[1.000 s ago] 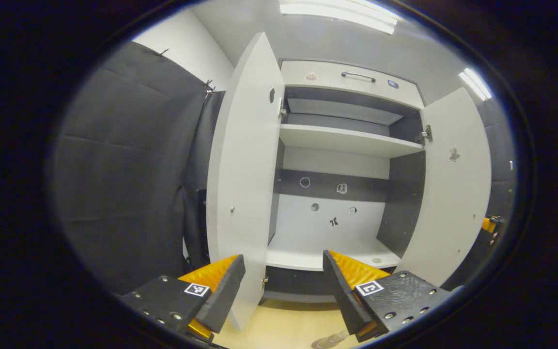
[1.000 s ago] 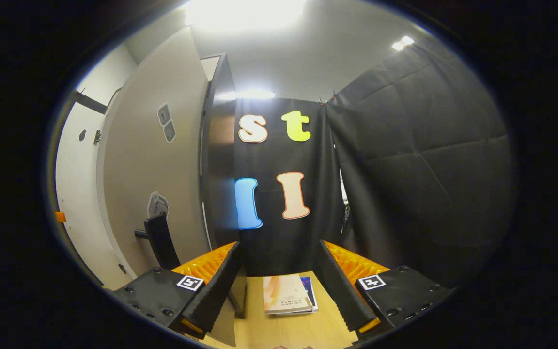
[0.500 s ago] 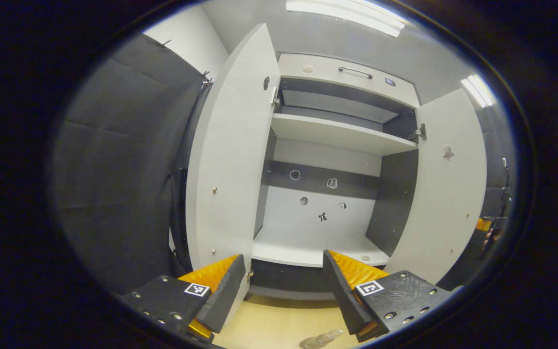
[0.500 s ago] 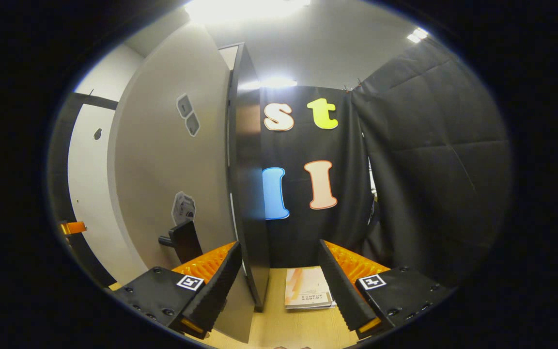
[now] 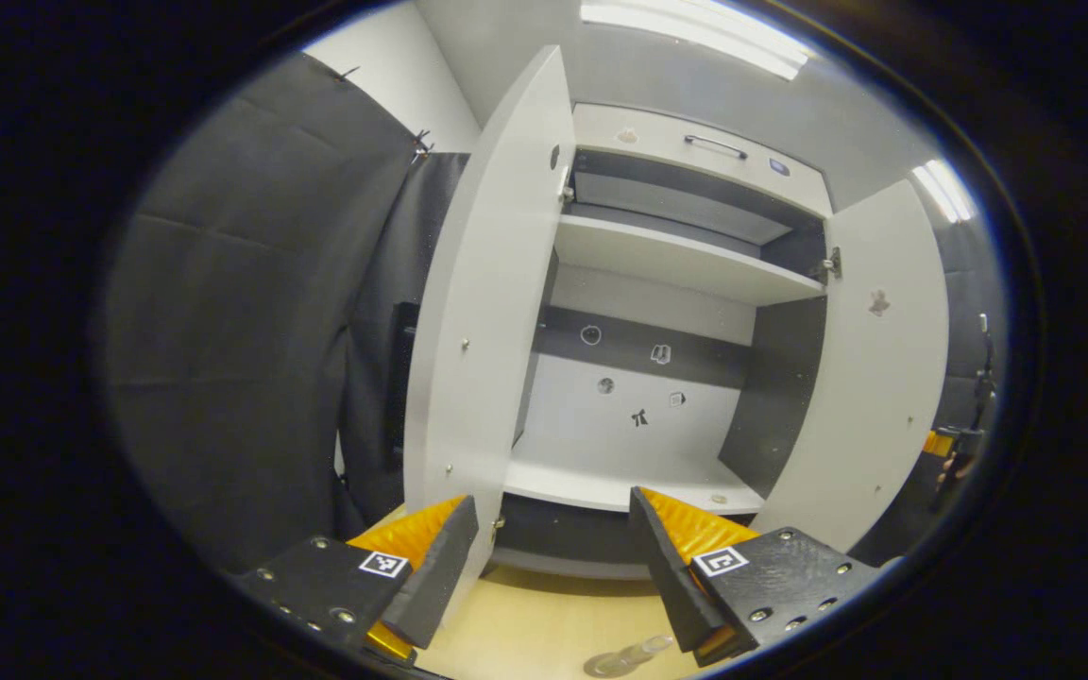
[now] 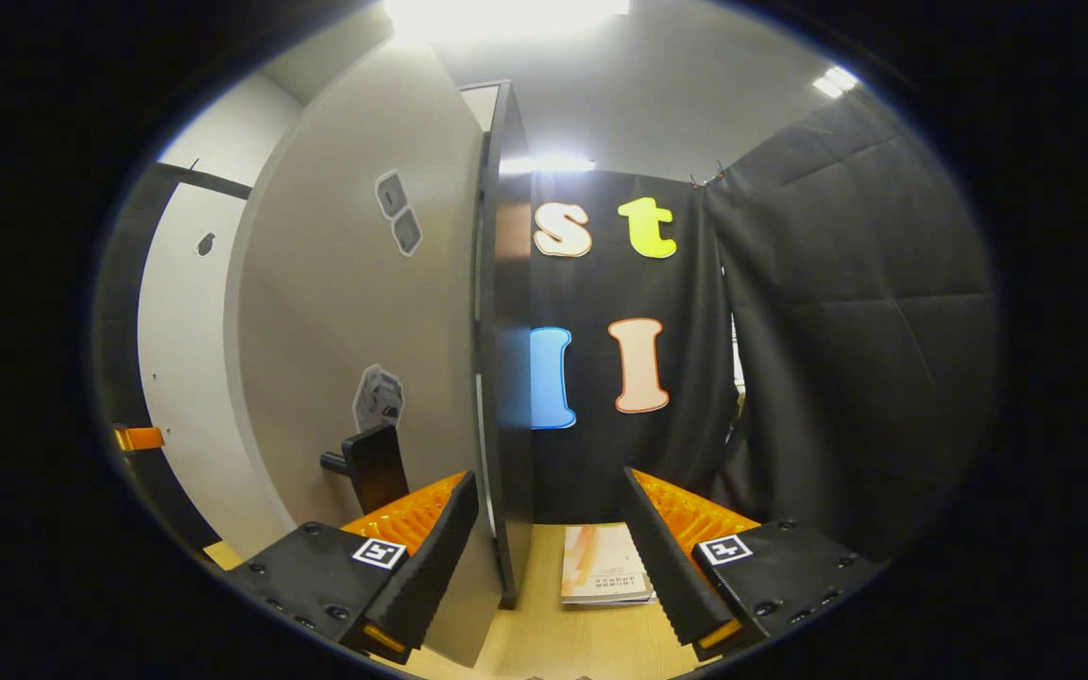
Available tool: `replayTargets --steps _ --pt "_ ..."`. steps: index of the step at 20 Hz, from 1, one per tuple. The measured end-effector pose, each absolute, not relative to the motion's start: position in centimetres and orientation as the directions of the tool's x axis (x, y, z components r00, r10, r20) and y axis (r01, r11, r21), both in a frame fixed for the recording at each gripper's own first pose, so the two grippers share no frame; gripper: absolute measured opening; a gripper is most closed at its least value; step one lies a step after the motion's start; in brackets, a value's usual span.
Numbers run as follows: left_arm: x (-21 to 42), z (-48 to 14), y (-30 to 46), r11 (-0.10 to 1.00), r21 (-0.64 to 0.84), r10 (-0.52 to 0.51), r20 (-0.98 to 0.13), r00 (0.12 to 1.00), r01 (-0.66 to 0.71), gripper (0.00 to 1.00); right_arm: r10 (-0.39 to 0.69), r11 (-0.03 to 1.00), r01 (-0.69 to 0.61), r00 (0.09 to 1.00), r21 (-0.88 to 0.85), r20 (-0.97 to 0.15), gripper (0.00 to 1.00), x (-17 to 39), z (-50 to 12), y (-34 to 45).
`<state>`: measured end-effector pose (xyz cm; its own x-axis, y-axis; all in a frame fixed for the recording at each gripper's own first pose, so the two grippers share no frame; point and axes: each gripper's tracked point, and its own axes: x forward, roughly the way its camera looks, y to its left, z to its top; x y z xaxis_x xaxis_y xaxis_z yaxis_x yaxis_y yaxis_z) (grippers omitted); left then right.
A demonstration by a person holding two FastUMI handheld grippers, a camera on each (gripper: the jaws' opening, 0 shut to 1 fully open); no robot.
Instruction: Grasp the bottle in the cabinet with the left hand and place it on the coaster, then close the right door with the right hand and the left door with the left hand.
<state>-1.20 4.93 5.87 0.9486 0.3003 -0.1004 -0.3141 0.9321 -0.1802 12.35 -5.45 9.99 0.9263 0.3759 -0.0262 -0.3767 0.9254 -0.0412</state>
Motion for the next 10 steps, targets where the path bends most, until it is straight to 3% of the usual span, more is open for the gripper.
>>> replayTargets --steps 1,3,5,6,9,10 --pt "-1.4 5.8 5.3 0.930 -0.181 0.307 -0.100 0.946 -0.321 0.98 0.386 0.921 -0.387 0.922 -0.041 -0.027 0.96 12.1 10.0 -4.7" --pt "-1.8 5.8 5.7 0.925 -0.194 0.312 -0.094 0.945 -0.325 0.87 0.410 0.911 -0.411 0.912 -0.040 -0.026 0.96 11.6 9.9 -3.0" --pt "-2.2 5.5 6.2 0.922 -0.204 0.318 -0.086 0.944 -0.329 0.99 0.424 0.904 -0.425 0.905 -0.046 -0.024 0.96 11.2 9.9 -1.5" --pt "-2.4 5.4 6.5 0.920 -0.204 0.324 -0.085 0.942 -0.335 0.93 0.429 0.901 -0.430 0.903 -0.053 -0.022 0.96 11.1 9.8 -0.8" --pt "-3.4 4.8 7.6 0.915 -0.196 0.341 -0.091 0.936 -0.353 0.93 0.448 0.891 -0.449 0.894 -0.065 -0.025 0.96 10.8 9.8 1.1" --pt "-3.8 4.6 7.8 0.913 -0.194 0.347 -0.093 0.933 -0.359 0.88 0.456 0.887 -0.456 0.890 -0.067 -0.025 0.96 10.7 9.8 1.8"
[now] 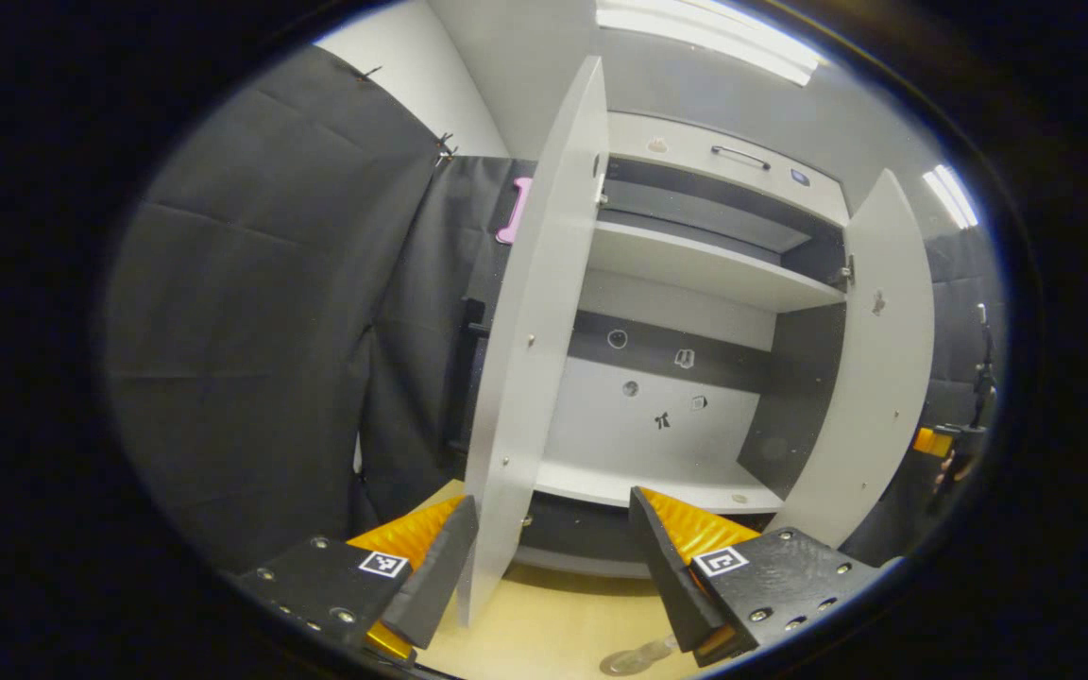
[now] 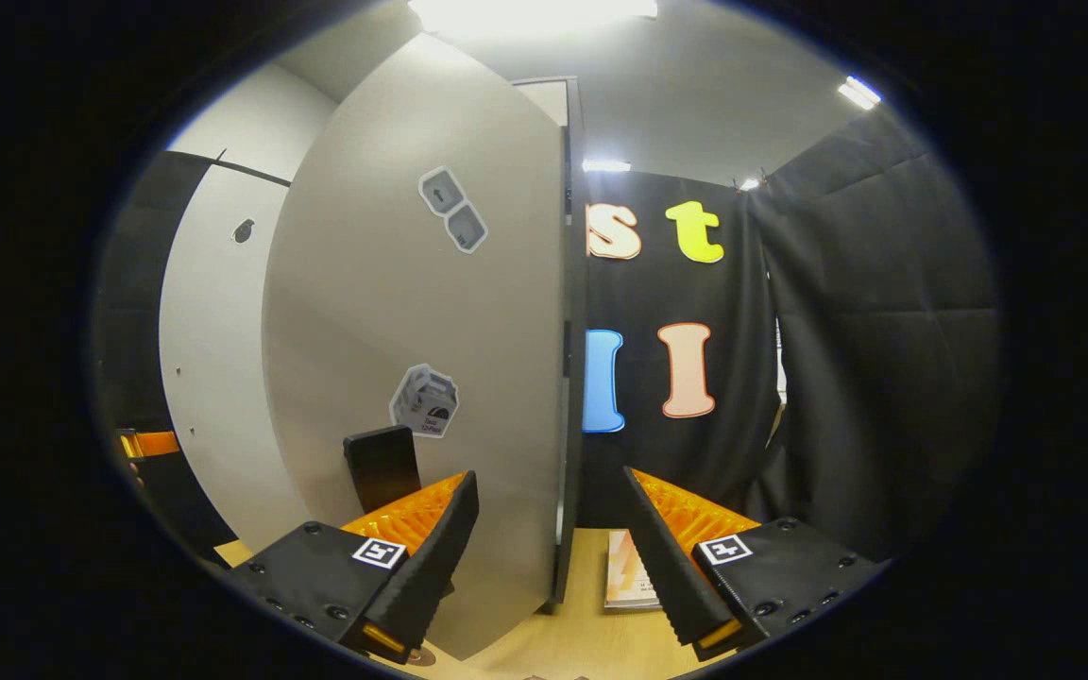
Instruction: Grasp the bottle in the cabinet with the left hand and place it on the coaster, then close the right door with the right hand and the left door with the left hand.
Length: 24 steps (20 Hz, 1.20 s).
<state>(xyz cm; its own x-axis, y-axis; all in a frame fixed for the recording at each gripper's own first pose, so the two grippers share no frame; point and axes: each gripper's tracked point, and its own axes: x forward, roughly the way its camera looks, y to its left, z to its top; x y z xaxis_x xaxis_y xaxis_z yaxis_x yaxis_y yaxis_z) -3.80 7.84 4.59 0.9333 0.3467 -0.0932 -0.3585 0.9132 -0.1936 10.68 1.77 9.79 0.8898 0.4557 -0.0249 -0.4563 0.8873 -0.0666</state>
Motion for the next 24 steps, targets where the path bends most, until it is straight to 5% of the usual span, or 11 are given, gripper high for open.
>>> replayTargets --steps 10,24 --pt "-5.6 3.7 10.0 0.914 -0.194 0.345 -0.092 0.934 -0.357 0.99 0.501 0.860 -0.500 0.865 -0.104 -0.018 0.98 10.5 9.3 10.5" --pt "-6.0 4.8 12.3 0.892 -0.206 0.402 -0.047 0.914 -0.403 0.93 0.456 0.890 -0.457 0.889 -0.005 -0.039 0.92 7.9 6.2 12.5"
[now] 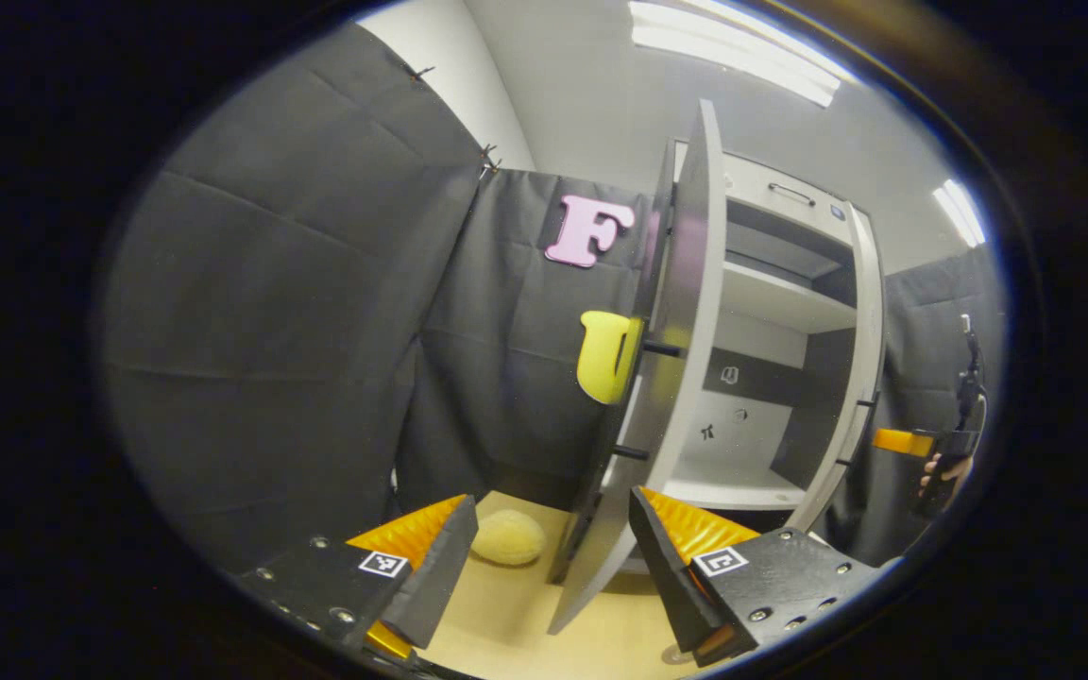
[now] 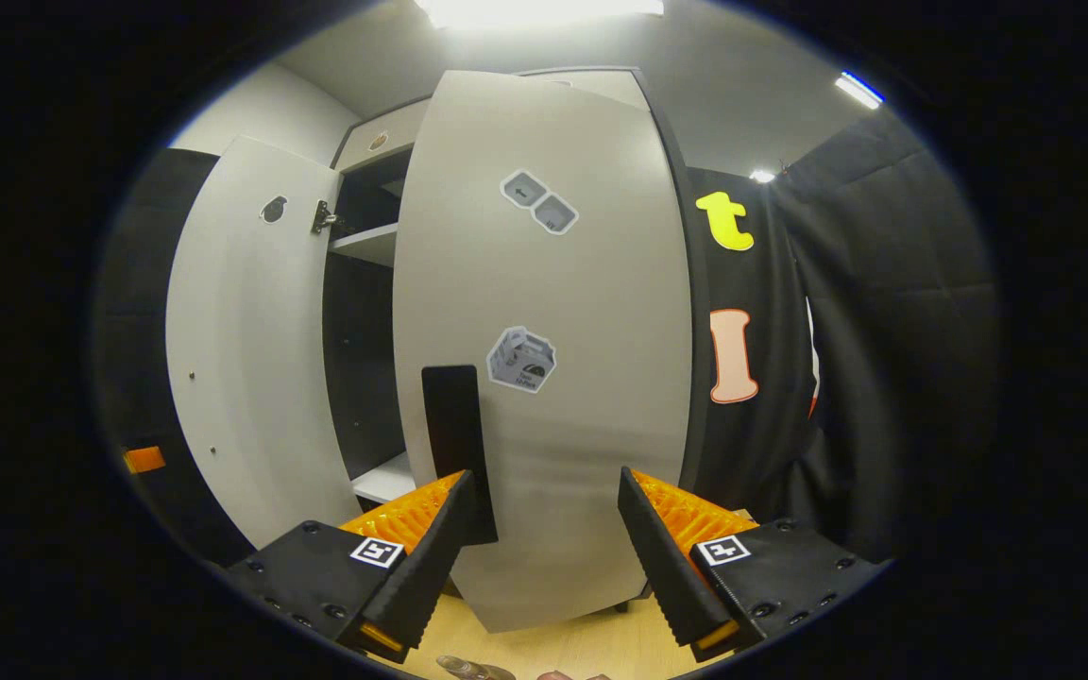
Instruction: Grasp the bottle in the cabinet with the left hand and place it on the coaster, then close the right door with the right hand and the left door with the left hand.
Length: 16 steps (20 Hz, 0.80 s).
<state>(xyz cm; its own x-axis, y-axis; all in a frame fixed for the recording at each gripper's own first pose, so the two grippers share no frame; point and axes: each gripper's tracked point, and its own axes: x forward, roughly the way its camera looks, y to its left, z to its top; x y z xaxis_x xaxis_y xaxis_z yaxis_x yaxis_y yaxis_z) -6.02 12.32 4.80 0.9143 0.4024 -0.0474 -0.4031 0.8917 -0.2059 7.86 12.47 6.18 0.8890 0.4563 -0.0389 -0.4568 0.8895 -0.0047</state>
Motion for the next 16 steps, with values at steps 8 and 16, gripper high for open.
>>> replayTargets --steps 8,16 --pt "-5.6 6.7 20.4 0.887 -0.140 0.438 -0.041 0.898 -0.440 0.93 0.430 0.902 -0.431 0.899 0.002 -0.085 0.97 6.2 3.8 12.5" --pt "-0.1 8.8 24.4 0.916 -0.154 0.371 -0.018 0.928 -0.369 0.93 0.343 0.939 -0.341 0.931 0.040 -0.125 0.97 5.1 1.1 9.4"
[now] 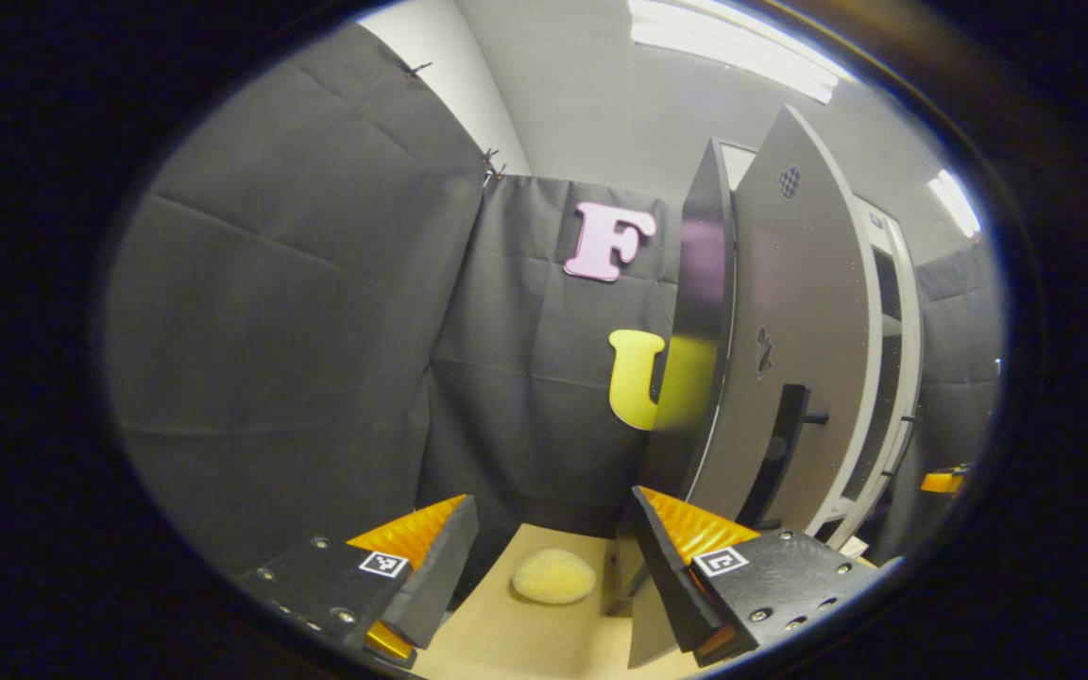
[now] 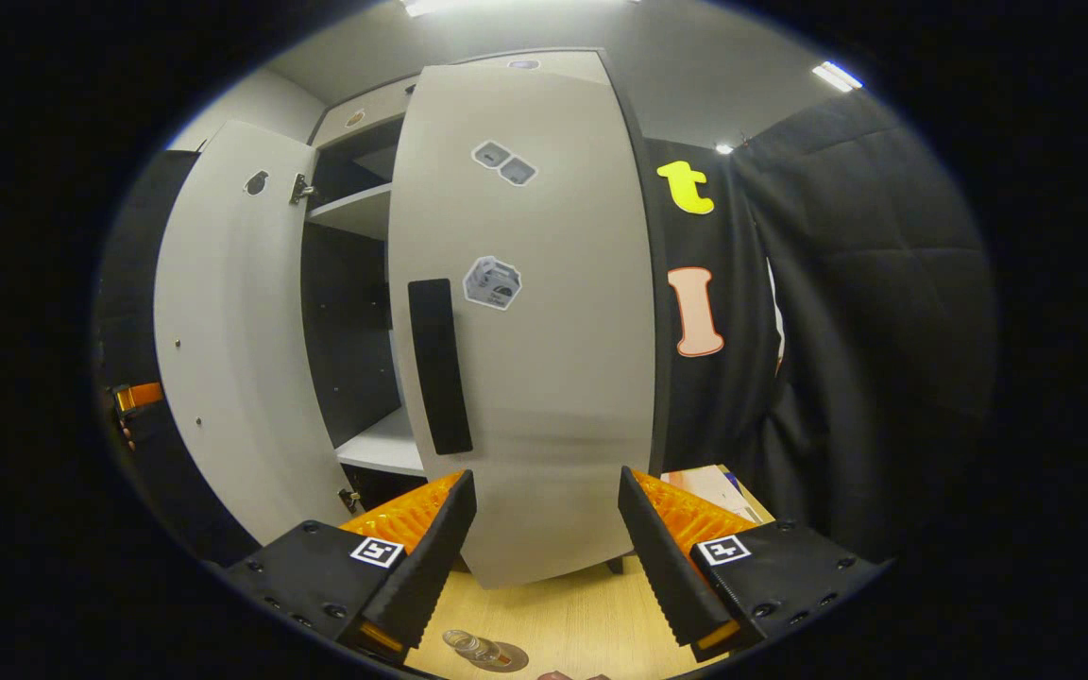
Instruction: Grasp the bottle in the cabinet with the left hand and place it on the coaster, then close the right door with the right hand and the left door with the left hand.
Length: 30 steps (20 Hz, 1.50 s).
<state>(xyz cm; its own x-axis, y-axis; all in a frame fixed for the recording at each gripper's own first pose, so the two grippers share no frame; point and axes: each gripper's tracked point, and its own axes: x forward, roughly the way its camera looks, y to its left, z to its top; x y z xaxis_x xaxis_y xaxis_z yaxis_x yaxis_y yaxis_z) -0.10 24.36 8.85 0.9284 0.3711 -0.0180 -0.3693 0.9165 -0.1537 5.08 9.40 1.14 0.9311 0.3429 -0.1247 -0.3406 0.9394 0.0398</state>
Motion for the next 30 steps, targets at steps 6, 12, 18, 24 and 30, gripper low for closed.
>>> replayTargets --steps 6,12,18,24,30 --pt "5.4 11.1 21.7 0.973 -0.079 0.218 0.003 0.976 -0.217 0.93 0.264 0.964 -0.256 0.955 0.070 -0.136 0.97 4.8 0.3 6.3" --pt "8.5 11.9 19.0 0.990 -0.026 0.136 0.018 0.991 -0.135 0.93 0.232 0.972 -0.226 0.967 0.062 -0.107 0.96 4.6 0.5 4.6" --pt "9.1 12.2 17.7 0.991 0.017 0.134 -0.004 0.991 -0.134 0.96 0.187 0.982 -0.180 0.974 0.065 -0.125 0.97 3.9 -0.7 1.8" --pt "10.5 12.9 14.6 0.997 0.020 0.074 -0.012 0.997 -0.073 0.97 0.172 0.984 -0.162 0.973 0.080 -0.151 0.98 3.7 -1.7 1.2" --pt "10.7 12.6 9.5 0.994 0.043 0.100 -0.005 0.995 -0.100 0.96 0.177 0.982 -0.165 0.973 0.091 -0.146 0.98 3.8 -1.5 -0.4"
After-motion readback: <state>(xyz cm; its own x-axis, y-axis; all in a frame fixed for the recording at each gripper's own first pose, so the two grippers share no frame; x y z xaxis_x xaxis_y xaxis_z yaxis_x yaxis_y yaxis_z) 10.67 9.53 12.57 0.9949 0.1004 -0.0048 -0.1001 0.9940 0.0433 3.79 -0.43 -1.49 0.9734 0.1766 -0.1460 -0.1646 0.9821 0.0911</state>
